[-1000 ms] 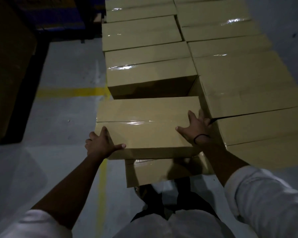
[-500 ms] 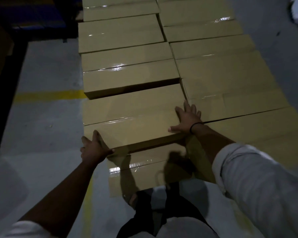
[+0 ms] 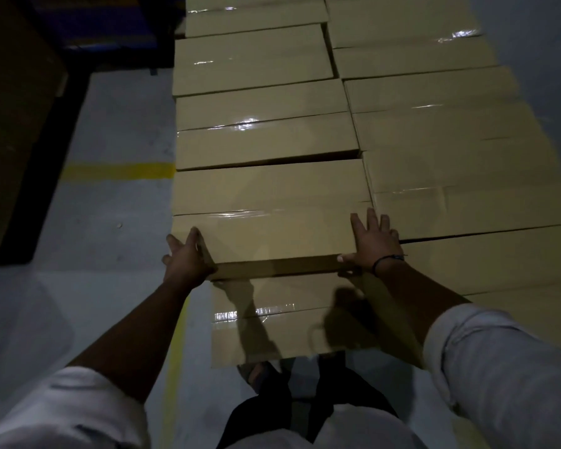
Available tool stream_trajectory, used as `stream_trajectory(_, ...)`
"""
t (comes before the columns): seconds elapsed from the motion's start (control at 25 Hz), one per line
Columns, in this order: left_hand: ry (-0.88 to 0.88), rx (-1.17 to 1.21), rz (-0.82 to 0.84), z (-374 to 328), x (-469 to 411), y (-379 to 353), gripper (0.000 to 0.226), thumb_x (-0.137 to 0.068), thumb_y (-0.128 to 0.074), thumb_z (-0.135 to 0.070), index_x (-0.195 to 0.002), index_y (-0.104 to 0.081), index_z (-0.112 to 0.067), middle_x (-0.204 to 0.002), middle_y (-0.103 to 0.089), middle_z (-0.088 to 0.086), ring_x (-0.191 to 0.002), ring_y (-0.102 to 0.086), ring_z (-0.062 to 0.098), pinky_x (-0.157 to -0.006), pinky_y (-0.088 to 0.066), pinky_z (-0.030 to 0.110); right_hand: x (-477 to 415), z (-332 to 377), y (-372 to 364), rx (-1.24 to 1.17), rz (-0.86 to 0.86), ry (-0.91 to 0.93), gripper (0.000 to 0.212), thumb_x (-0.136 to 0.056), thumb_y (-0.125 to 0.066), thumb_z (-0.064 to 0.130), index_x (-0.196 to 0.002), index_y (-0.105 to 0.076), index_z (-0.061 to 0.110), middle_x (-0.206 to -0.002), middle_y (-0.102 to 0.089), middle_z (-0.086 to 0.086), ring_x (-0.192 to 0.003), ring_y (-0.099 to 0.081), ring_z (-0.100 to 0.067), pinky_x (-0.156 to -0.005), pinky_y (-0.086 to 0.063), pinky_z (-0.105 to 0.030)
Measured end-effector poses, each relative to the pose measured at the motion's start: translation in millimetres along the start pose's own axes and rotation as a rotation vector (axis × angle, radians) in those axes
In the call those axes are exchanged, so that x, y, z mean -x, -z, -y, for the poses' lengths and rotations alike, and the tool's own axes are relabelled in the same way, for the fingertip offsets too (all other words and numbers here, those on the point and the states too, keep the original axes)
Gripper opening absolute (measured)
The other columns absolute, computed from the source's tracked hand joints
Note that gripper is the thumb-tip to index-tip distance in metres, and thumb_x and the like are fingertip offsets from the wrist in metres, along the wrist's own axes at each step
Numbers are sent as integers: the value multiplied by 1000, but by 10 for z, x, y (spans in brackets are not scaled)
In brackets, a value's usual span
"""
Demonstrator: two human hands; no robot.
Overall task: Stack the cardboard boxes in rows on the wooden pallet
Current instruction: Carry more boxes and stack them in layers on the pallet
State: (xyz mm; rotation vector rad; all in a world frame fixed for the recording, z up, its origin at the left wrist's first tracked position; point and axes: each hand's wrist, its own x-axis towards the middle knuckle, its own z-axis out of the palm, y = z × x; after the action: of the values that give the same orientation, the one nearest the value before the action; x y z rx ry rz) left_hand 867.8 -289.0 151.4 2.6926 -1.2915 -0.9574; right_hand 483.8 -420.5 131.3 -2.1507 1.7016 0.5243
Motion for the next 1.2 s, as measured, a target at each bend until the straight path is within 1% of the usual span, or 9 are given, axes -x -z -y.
stream_trajectory(0.12,15,33,9,-24,1,-73,118,-74,-90,-27,-159,-9,-33,-162,13,18,-138,-17,62,-108,-36,63,-37,20,21,16,-8,4,113,-76,-72,65,-159,-5,27,-167,2,-13,-149,-5,-46,-117,-24,-62)
stream_trajectory(0.28,12,46,21,-23,-5,-125,118,-76,-88,-24,-159,-5,-34,-163,22,14,-142,-5,60,-110,-33,65,-43,-3,-10,64,1,9,112,-79,-74,58,-158,-2,25,-166,2,-16,-149,-6,-47,-115,-27,-61)
stream_trajectory(0.48,1,-33,84,-13,3,-123,127,-74,-89,-32,-159,6,-34,-160,31,17,-143,-1,61,-113,-29,66,-82,-24,11,158,-18,13,111,-80,-80,39,-157,-2,22,-163,-5,-24,-147,-15,-47,-110,-38,-57)
stream_trajectory(0.72,3,-3,119,18,-22,-79,132,-72,-91,-31,-158,8,-36,-159,34,17,-144,4,61,-114,-23,68,-83,-27,5,105,-12,0,111,-77,-84,30,-156,-7,22,-163,-7,-22,-145,-18,-44,-108,-41,-54)
stream_trajectory(0.8,2,25,112,36,0,-112,130,-73,-89,-30,-158,9,-37,-158,34,18,-144,9,60,-114,-22,68,-53,-64,-3,94,-23,-10,104,-79,-82,24,-156,-12,17,-162,-12,-19,-144,-21,-41,-106,-44,-49)
stream_trajectory(0.88,25,50,64,43,78,-190,126,-77,-87,-30,-158,8,-37,-158,34,20,-144,15,58,-111,-24,70,-31,-105,-17,85,-40,-11,91,-83,-77,14,-153,-19,12,-161,-17,-17,-141,-26,-38,-103,-47,-47)
stream_trajectory(1.0,14,22,-6,45,199,-358,121,-80,-83,-38,-159,8,-31,-157,29,29,-143,16,60,-109,-24,74,-29,-124,-13,65,-50,-21,74,-87,-67,3,-149,-27,9,-157,-25,-16,-138,-30,-36,-101,-49,-46)
stream_trajectory(1.08,-6,-5,-12,56,230,-422,121,-80,-80,-45,-159,10,-28,-157,26,32,-144,14,60,-111,-22,74,-43,-114,-10,80,-57,-22,67,-88,-65,2,-146,-32,7,-152,-32,-16,-133,-35,-36,-97,-51,-45)
stream_trajectory(1.2,7,3,-13,53,202,-393,120,-81,-80,-45,-159,11,-30,-158,26,30,-146,13,57,-111,-24,71,-74,-102,33,67,-70,-30,58,-89,-67,8,-140,-38,7,-139,-44,-15,-124,-43,-35,-89,-53,-45)
